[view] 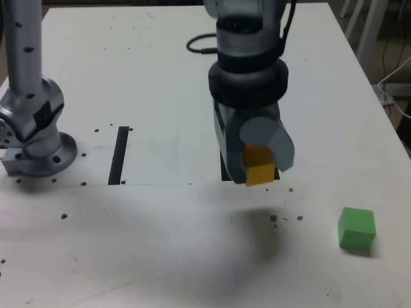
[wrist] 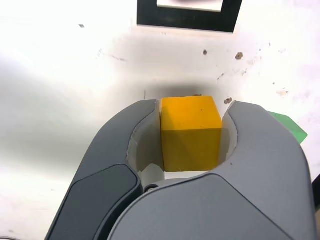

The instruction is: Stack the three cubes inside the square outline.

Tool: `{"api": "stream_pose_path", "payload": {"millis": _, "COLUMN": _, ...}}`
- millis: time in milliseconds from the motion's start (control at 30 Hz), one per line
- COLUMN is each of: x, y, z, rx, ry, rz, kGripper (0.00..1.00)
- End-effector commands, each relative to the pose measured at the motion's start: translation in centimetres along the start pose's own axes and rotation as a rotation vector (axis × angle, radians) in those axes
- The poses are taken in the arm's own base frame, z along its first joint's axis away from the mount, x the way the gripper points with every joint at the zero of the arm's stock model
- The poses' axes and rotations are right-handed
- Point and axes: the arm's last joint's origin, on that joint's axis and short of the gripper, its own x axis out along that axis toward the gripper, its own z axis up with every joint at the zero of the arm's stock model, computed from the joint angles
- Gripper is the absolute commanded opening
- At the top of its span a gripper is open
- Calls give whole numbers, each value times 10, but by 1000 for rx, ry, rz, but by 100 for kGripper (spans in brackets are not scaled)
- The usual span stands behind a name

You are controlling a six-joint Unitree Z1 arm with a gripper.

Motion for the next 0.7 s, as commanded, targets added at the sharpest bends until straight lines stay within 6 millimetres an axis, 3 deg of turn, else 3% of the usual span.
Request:
{"api": "stream_pose_path", "payload": {"millis": 0, "x": -5, "y": 6, "z": 0, "rx": 9, "ry": -2, "rz": 2, "kGripper": 4}}
{"api": "stream_pose_path", "payload": {"millis": 667, "x": -9, "y": 75, "z": 21, "rx": -7, "ry": 32, "rz": 60, "kGripper": 4}}
